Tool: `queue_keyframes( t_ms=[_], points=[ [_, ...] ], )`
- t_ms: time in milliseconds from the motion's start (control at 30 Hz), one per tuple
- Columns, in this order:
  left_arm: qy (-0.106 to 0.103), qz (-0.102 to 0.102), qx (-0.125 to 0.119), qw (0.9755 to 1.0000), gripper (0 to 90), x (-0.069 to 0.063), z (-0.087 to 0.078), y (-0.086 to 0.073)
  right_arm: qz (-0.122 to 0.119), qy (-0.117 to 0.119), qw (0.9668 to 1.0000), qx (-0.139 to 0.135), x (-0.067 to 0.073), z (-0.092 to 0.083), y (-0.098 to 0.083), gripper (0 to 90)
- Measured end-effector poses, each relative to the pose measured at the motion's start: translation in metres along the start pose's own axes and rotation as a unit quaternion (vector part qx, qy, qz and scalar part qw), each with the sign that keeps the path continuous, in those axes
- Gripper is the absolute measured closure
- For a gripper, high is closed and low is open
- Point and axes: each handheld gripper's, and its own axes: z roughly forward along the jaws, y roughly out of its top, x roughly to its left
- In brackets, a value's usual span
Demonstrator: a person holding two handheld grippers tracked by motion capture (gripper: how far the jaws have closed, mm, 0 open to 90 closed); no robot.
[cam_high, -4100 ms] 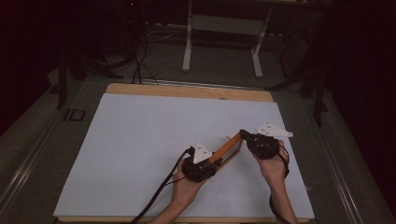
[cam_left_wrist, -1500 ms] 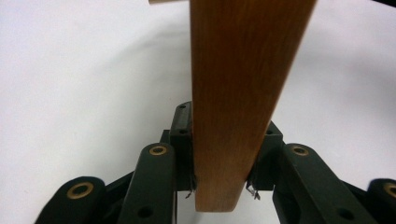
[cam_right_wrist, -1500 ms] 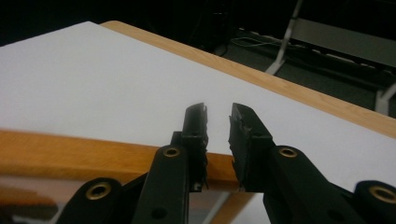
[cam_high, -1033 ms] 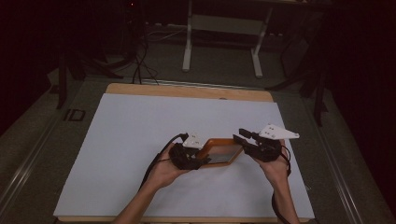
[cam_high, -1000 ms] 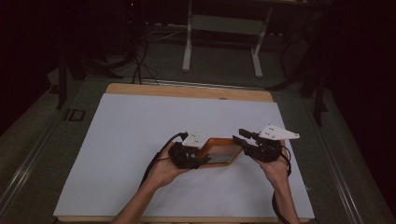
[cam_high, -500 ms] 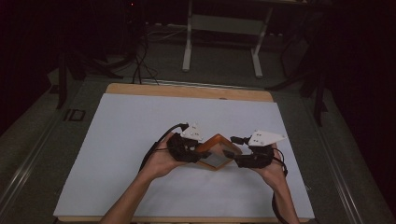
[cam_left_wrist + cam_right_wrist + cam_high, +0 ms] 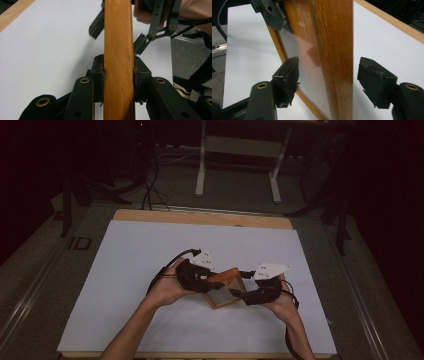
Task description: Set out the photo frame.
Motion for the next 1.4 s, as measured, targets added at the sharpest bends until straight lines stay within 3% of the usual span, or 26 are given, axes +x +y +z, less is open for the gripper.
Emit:
queue_keyframes(
  t_ms=[133, 267, 500, 600, 700, 733, 867, 900, 1033, 1267, 1300, 1400],
  points=[
    [-0.002, 0.004, -0.001, 1.0, 68.6, 0.002, 0.0, 0.0, -0.005, 0.004, 1.0, -0.003, 0.002, 0.0, -0.001, 48.0],
    [-0.004, 0.003, -0.002, 1.0, 66.9, 0.004, 0.0, -0.001, -0.009, 0.007, 0.9999, 0.0, 0.002, -0.003, -0.002, 52.4],
    [-0.016, -0.016, -0.011, 0.9997, 61.7, 0.014, -0.003, -0.005, -0.031, 0.011, 0.9995, 0.002, 0.008, -0.01, -0.003, 63.5],
    [-0.023, -0.044, -0.024, 0.9985, 55.3, 0.02, -0.005, -0.008, -0.038, 0.012, 0.9992, 0.005, 0.012, -0.012, -0.002, 67.5],
    [-0.024, -0.061, -0.038, 0.9971, 52.5, 0.023, -0.008, -0.011, -0.04, 0.009, 0.9991, 0.01, 0.014, -0.013, -0.002, 67.6],
    [-0.025, -0.064, -0.041, 0.9968, 46.3, 0.024, -0.01, -0.012, -0.038, 0.008, 0.9992, 0.013, 0.014, -0.014, -0.003, 67.8],
    [-0.027, -0.078, -0.058, 0.9949, 39.3, 0.026, -0.014, -0.017, -0.034, 0.007, 0.9993, 0.013, 0.013, -0.014, -0.004, 67.7],
    [-0.024, -0.089, -0.072, 0.9932, 39.3, 0.027, -0.017, -0.022, -0.034, 0.006, 0.9993, 0.013, 0.013, -0.015, -0.004, 67.7],
    [-0.008, -0.104, -0.093, 0.9902, 35.1, 0.029, -0.024, -0.031, -0.032, 0.004, 0.9994, 0.015, 0.013, -0.016, -0.006, 67.6],
    [0.013, -0.112, -0.097, 0.9889, 33.0, 0.025, -0.023, -0.043, -0.025, 0.002, 0.9995, 0.016, 0.012, -0.018, -0.009, 67.5],
    [0.017, -0.118, -0.101, 0.9878, 33.0, 0.023, -0.019, -0.049, -0.025, 0.002, 0.9996, 0.015, 0.012, -0.018, -0.009, 67.5],
    [0.023, -0.123, -0.098, 0.9873, 32.0, 0.02, -0.01, -0.055, -0.022, 0.001, 0.9997, 0.014, 0.012, -0.018, -0.01, 67.4]
  ],
)
